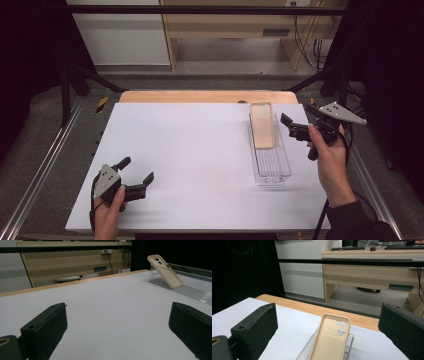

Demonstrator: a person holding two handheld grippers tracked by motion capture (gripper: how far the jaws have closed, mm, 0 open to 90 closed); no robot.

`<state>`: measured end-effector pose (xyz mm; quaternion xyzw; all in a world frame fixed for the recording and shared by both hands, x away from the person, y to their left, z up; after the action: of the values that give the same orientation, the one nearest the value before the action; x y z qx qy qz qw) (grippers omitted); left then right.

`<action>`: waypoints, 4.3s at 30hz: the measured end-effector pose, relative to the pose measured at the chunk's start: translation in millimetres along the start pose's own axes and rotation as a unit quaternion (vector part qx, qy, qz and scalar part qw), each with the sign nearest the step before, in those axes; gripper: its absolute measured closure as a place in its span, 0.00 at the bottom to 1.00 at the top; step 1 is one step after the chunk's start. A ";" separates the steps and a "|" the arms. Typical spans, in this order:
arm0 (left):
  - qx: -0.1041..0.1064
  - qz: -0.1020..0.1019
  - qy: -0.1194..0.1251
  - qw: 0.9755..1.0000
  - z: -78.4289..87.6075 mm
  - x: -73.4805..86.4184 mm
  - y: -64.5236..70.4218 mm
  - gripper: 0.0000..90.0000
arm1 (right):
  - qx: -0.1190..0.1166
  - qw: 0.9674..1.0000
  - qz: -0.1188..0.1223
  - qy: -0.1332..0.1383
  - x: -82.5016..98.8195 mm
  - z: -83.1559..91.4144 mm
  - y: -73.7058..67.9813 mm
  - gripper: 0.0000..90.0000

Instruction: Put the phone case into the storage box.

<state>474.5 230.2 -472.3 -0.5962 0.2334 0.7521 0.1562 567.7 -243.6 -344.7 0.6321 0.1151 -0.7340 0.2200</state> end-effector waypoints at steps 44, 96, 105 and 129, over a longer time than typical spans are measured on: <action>-0.004 0.002 0.003 1.000 6.1 -2.5 -9.8 0.02 | 0.007 0.998 0.045 0.035 20.5 46.7 -15.2 0.04; 0.002 0.002 0.007 1.000 7.0 -3.7 -9.1 0.02 | 0.006 0.998 0.032 0.046 108.7 73.6 -26.2 0.04; 0.003 0.003 0.008 1.000 7.1 -3.9 -8.9 0.02 | 0.001 0.998 0.040 0.041 116.1 71.1 -30.3 0.04; 0.003 0.003 0.013 1.000 7.3 -5.2 -8.1 0.02 | -0.032 0.997 0.052 0.047 125.5 63.3 -50.8 0.03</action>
<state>474.0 241.2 -467.3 -0.6047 0.2397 0.7440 0.1527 475.3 -249.6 -462.0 0.6636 0.1160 -0.6871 0.2723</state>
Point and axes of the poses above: each handheld gripper's, and its own axes: z roughly backward along the jaws, x roughly out of its underside, y roughly to its right, the point moved 8 cm from there along -z, roughly forward along the jaws, and after that the axes turned 10 degrees about z, right-handed, at the moved point
